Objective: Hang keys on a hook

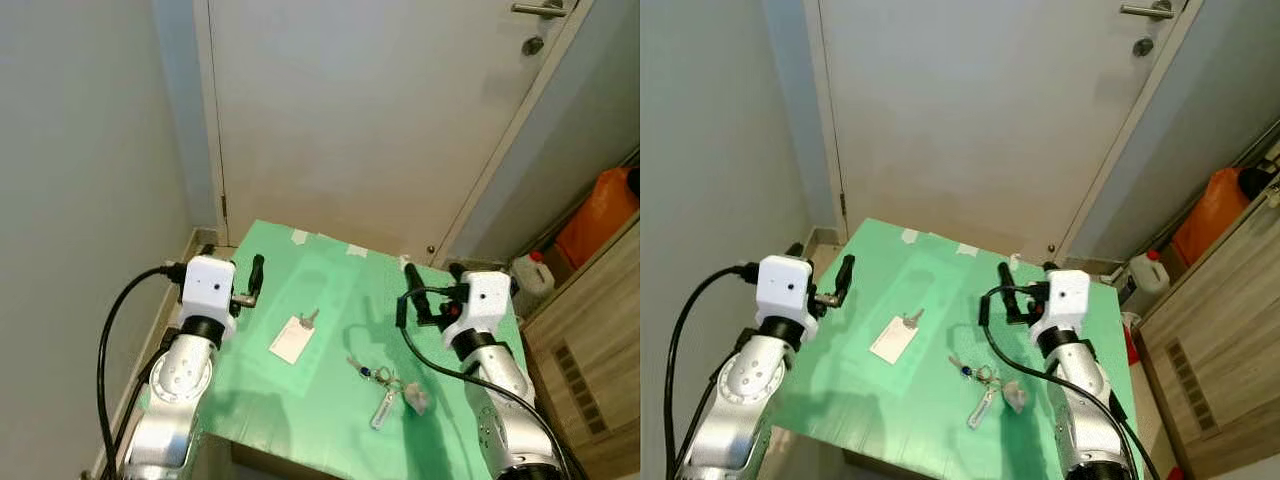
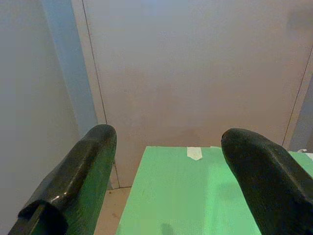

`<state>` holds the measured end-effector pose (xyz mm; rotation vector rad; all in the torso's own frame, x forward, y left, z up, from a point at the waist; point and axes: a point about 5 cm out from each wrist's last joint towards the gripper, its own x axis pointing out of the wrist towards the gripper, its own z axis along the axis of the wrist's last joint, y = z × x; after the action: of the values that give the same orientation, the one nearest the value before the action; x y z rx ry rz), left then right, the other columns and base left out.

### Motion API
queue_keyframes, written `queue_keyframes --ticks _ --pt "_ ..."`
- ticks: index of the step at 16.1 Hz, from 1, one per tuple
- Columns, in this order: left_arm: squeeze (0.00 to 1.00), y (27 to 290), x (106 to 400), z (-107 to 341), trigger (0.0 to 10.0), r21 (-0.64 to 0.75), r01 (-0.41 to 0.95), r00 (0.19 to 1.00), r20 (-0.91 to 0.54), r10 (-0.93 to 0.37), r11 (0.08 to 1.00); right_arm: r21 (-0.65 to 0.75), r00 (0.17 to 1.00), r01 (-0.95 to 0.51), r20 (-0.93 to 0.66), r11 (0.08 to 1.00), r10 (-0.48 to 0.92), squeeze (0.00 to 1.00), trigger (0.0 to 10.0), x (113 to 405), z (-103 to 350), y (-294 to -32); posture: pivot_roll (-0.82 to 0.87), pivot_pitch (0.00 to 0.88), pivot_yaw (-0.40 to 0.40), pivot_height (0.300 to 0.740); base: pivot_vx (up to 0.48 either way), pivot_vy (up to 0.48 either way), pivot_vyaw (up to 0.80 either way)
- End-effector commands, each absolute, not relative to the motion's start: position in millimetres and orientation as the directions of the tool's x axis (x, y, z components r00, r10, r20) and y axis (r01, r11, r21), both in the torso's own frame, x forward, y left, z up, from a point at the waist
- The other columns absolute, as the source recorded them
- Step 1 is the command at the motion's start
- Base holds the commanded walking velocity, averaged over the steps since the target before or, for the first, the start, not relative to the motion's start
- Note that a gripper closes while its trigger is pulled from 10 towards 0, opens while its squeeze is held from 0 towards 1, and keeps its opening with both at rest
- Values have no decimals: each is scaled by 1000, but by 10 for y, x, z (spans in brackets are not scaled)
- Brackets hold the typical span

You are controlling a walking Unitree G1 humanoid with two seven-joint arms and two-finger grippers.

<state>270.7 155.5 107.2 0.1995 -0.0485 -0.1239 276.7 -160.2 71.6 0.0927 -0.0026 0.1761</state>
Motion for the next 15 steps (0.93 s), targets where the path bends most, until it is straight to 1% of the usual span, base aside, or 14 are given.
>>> queue_keyframes --ticks 1,6,7,12,15 --pt "0 1508 2730 1064 10000 204 145 988 19 -152 968 68 985 -173 33 983 172 0 10000 2783 761 -1635 34 0 -88 740 409 -247 0" --pt "0 1412 2700 1050 10000 212 215 975 6 -222 953 64 985 -174 20 983 174 0 10000 2761 739 -1636 34 0 -84 740 409 -247 0" --pt "0 1409 2698 1050 10000 210 218 974 6 -224 953 63 984 -176 19 982 175 0 10000 2761 738 -1633 34 0 -85 740 420 0 0" --pt "0 1400 2715 1022 10000 200 227 973 -11 -230 953 39 978 -207 11 978 207 0 10000 2744 728 -1617 30 7 -99 740 0 0 0" --pt "0 1438 2755 995 10000 184 216 976 -31 -214 959 36 978 -208 6 978 208 0 10000 2729 717 -1630 27 8 -105 740 0 0 0"
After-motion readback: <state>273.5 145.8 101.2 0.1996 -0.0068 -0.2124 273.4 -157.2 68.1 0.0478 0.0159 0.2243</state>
